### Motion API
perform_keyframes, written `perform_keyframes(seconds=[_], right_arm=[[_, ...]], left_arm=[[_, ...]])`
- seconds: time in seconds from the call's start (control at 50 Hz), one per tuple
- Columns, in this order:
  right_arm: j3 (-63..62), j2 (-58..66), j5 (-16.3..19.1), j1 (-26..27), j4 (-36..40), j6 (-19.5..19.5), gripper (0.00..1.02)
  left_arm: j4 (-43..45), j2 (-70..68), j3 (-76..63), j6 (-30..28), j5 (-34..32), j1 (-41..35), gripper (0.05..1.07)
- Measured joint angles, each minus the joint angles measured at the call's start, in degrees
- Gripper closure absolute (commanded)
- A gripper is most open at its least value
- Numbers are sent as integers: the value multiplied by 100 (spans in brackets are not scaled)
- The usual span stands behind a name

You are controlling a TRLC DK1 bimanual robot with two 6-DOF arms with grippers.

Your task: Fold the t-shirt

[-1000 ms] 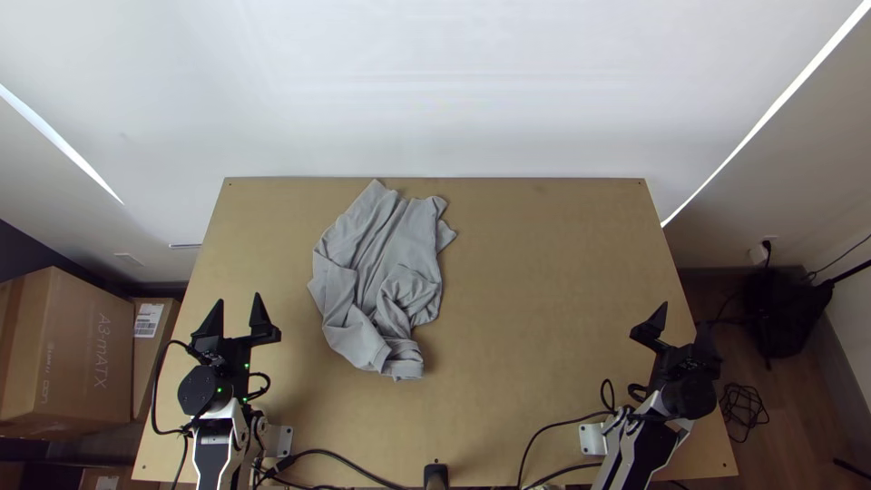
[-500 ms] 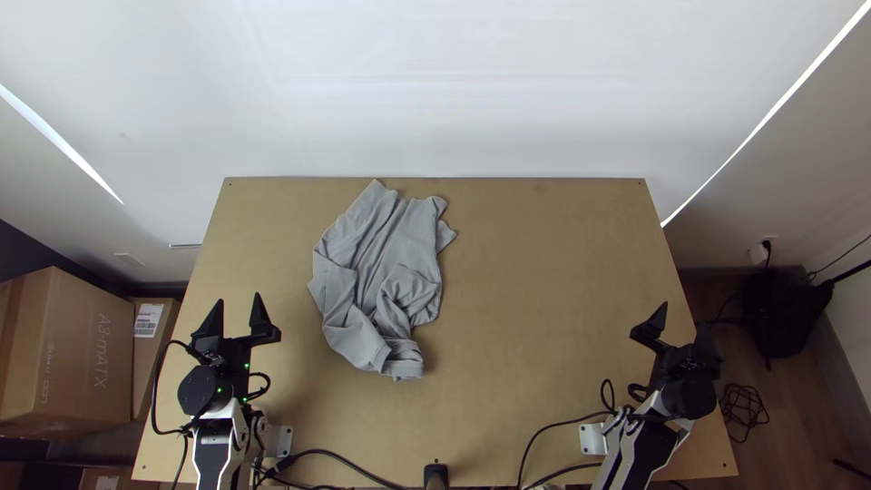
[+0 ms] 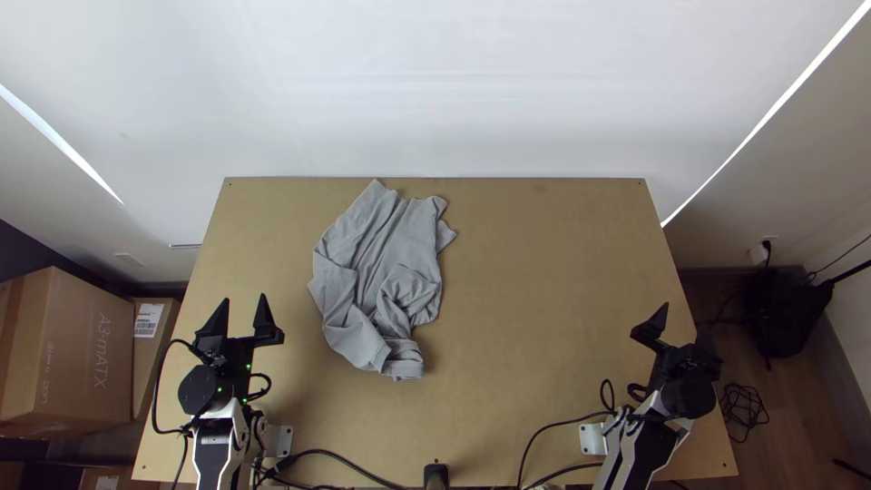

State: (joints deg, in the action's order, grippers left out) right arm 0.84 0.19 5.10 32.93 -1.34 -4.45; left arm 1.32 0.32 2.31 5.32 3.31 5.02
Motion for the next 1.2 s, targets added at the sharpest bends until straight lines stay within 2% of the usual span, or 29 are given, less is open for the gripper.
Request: perform_keyframes(seconds=[0.34,0.5,0.74,0.86,0.98,1.2], right_arm=[[240,0,7,-761,199,70,4],[649,190,7,-1176,87,293,4],[2398,2227,7,-1864,166,369,4],[3445,3193,4,-2310,304,461,4],[4371,3919,-20,-2927,688,579,4],[6212,5322,-761,-4754,2046,715,4]], left_arm=[[-199,13,151,-260,-74,63,9],[-332,455,723,-404,-74,44,9],[-568,1998,2149,-662,-98,44,9],[-1137,2909,3128,-732,-125,46,9],[-1853,3982,4249,-863,-170,256,9],[-2496,4437,4861,-907,-575,981,9]])
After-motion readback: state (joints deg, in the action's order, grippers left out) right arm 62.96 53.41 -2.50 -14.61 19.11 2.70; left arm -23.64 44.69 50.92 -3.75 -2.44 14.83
